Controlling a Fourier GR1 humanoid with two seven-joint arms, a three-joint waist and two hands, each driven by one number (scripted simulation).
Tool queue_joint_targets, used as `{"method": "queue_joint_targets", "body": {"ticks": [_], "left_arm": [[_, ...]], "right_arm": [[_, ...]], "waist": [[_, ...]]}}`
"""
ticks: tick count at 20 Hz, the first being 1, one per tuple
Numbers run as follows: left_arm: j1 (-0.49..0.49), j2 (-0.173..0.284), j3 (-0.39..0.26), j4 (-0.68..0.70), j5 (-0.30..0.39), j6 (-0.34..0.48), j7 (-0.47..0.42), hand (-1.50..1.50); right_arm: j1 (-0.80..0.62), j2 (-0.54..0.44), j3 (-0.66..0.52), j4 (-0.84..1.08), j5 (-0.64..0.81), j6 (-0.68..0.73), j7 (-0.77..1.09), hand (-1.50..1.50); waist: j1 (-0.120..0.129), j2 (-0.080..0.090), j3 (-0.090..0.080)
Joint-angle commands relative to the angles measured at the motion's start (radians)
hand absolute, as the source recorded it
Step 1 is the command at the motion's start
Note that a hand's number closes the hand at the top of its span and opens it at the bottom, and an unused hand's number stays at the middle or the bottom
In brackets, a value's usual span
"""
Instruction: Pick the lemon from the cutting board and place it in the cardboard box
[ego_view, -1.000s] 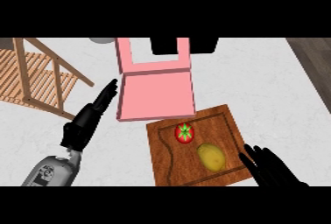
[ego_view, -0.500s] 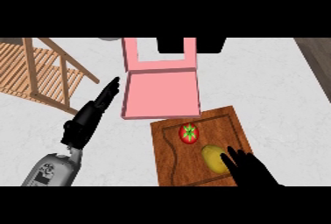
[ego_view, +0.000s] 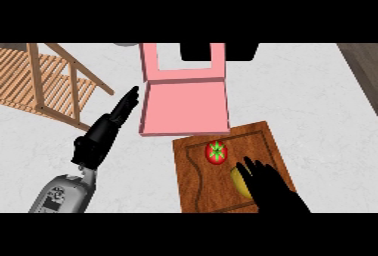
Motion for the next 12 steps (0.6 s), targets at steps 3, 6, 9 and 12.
{"method": "queue_joint_targets", "body": {"ticks": [3, 6, 9, 12], "left_arm": [[0.017, -0.047, 0.013, 0.024, -0.063, -0.011, -0.016, 0.00], [0.023, -0.035, 0.033, -0.039, -0.057, -0.034, 0.027, 0.00], [0.020, -0.063, 0.042, 0.001, -0.073, -0.055, 0.001, 0.00], [0.014, -0.090, 0.047, 0.050, -0.102, -0.052, -0.044, 0.00]], "right_arm": [[0.053, 0.039, -0.023, 0.087, 0.055, -0.040, -0.084, -1.50], [-0.011, 0.072, -0.078, 0.147, 0.056, -0.054, -0.149, -1.50], [0.054, 0.043, -0.070, 0.080, 0.088, -0.027, -0.162, -1.50], [0.003, 0.096, -0.111, 0.210, 0.086, -0.035, -0.215, -1.50]], "waist": [[-0.003, 0.000, 0.000], [0.001, 0.000, 0.000], [-0.002, 0.000, 0.000], [-0.001, 0.000, 0.000]]}}
